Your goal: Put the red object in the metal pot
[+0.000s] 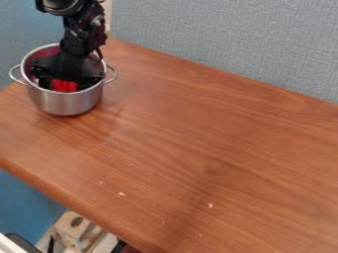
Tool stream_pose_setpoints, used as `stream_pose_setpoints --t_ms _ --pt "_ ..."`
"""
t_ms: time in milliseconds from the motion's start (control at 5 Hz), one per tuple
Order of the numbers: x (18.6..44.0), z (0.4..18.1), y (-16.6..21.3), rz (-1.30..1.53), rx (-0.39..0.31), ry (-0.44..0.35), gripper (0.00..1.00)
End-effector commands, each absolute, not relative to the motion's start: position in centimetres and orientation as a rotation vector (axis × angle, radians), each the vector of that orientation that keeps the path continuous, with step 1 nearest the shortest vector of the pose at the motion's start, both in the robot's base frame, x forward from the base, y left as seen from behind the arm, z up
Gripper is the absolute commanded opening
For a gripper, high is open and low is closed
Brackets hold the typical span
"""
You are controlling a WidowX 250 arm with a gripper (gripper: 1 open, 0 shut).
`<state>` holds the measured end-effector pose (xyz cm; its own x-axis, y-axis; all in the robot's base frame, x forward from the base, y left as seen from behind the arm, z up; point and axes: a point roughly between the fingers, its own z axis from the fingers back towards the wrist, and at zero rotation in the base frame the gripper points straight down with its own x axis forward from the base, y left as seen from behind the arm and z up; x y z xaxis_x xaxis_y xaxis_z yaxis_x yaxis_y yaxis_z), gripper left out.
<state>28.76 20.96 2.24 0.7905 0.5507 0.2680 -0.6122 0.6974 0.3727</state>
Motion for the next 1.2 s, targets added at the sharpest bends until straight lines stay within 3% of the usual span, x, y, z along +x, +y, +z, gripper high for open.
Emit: stream_pose_setpoints --t_ms 0,1000 --pt "27.4 -0.6 19.7 0.614 0.449 -0.023 1.0" --pt "27.6 0.5 18.9 0.614 0.439 -0.013 1.0"
